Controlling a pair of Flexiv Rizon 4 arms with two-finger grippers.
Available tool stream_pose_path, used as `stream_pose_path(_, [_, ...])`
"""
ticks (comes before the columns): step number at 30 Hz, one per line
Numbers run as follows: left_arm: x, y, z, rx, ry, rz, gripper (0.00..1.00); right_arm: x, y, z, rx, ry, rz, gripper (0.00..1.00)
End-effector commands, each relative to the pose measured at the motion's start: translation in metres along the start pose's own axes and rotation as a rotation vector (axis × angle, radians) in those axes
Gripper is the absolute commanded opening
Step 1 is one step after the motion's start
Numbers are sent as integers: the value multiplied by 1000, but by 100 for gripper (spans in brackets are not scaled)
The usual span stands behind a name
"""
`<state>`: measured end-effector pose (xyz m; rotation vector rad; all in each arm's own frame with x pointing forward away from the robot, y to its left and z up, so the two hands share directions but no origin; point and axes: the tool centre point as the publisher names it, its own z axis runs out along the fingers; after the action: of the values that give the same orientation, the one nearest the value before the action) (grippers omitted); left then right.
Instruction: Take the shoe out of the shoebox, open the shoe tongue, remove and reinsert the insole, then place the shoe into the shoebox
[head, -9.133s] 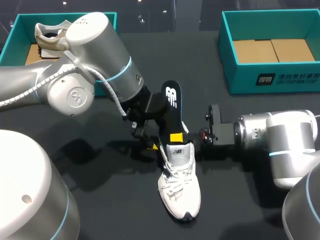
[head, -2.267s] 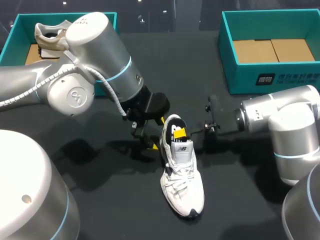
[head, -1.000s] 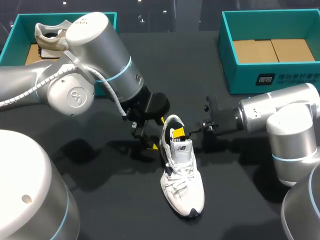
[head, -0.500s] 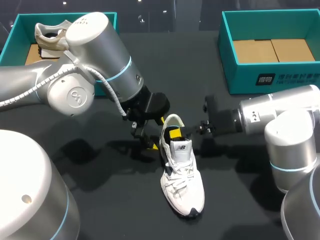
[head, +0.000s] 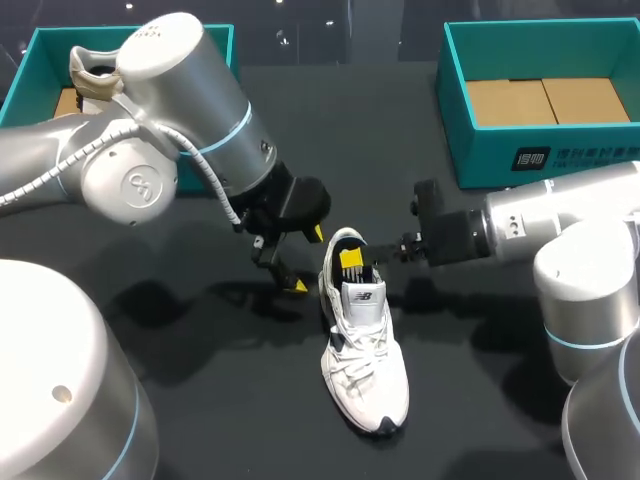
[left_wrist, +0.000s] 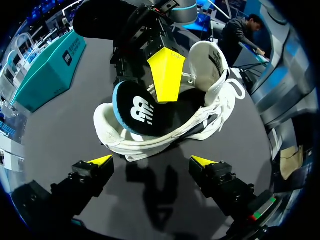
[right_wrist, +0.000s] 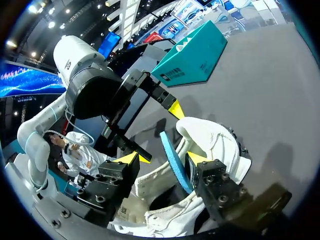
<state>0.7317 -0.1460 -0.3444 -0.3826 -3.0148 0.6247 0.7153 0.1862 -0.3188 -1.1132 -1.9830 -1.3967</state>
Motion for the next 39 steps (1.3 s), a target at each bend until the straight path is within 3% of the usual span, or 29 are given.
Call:
stream_pose_path(1, [4,6,-14,5,4,13,100,2,-4,-9,-1,-22,16,60])
stream_pose_path(11, [-5,23,-32,-11,-18,37,100,-6,-3,-27,20,-68,74,53])
stream_pose_path(19, [-12,37,-51,-7,31,130,100,-14,-3,-45,48,-101,141,48])
stream_pose_path(31, [-25,57,-86,-27,60,287,100,-21,0,-88,123,-183,274,45])
stream_pose_path(35, [-30,64,-101,-42,82,335,100,-20,6,-103,166,-251,334,34])
stream_pose_path(38, [-35,69,-111,-50,88,360,100,-17,11,-111,197,-297,365,16])
stream_pose_path(39, [-37,70,-115,-50,90,362,100,-16,13,-113,206,-312,374,4])
